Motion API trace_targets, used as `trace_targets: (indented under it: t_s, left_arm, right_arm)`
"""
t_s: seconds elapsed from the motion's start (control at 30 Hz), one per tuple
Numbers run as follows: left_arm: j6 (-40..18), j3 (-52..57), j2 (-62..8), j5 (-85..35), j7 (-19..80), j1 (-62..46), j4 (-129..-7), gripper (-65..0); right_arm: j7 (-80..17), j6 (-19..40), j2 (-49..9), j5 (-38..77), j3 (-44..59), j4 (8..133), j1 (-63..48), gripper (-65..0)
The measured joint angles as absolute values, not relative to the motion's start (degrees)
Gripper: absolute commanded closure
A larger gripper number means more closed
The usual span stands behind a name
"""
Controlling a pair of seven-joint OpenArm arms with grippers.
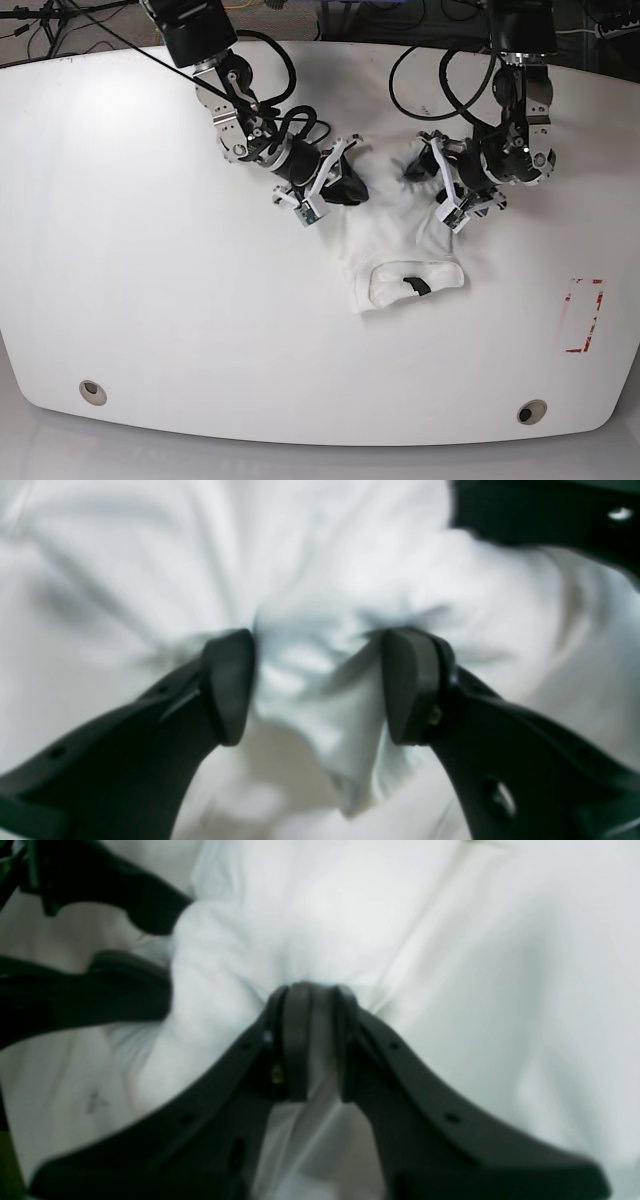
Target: Fold the T-shirt properly
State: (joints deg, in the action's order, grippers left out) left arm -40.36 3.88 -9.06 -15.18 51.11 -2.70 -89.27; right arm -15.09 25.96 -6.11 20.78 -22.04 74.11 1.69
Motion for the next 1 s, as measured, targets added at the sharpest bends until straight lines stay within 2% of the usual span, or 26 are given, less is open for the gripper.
trace_targets:
  t_s: [0.17, 0.47, 0.67, 0.83, 0.93, 1.0]
  left_arm:
    - [-39.9, 4.0, -11.2, -14.3, 52.4, -5.6, -93.9, -37.8]
    - [-39.9, 3.8, -10.8, -13.9, 58.0, -6.3, -103.0, -37.8]
    - [-39.9, 4.1, -9.0, -13.6, 60.6, -3.6, -110.0, -37.8]
    - [-39.9, 3.3, -5.0, -11.1, 60.0, -0.2, -110.5, -38.3]
    - [-34.6, 2.1, -2.4, -9.3, 57.7, 1.1, -110.3, -38.6]
    - [-29.0, 0.4, -0.7, -6.0, 54.3, 1.8, -110.2, -40.4]
  right_arm:
    - [-16.1, 26.2, -5.4, 20.8, -22.4, 76.2, -0.9, -8.7]
    - [-19.0, 26.8, -6.0, 19.8, -22.2, 80.3, -1.7, -8.7]
    - [-28.7, 26.8, -8.5, 19.4, -19.0, 90.8, -2.1, -8.7]
    - [-33.6, 26.7, -9.9, 19.4, -14.3, 99.4, -1.8, -8.7]
    - [-35.5, 26.9, -11.1, 19.8, -10.5, 103.7, -2.4, -8.7]
    - [-36.7, 27.0, -11.9, 19.7, -8.5, 105.3, -3.0, -8.7]
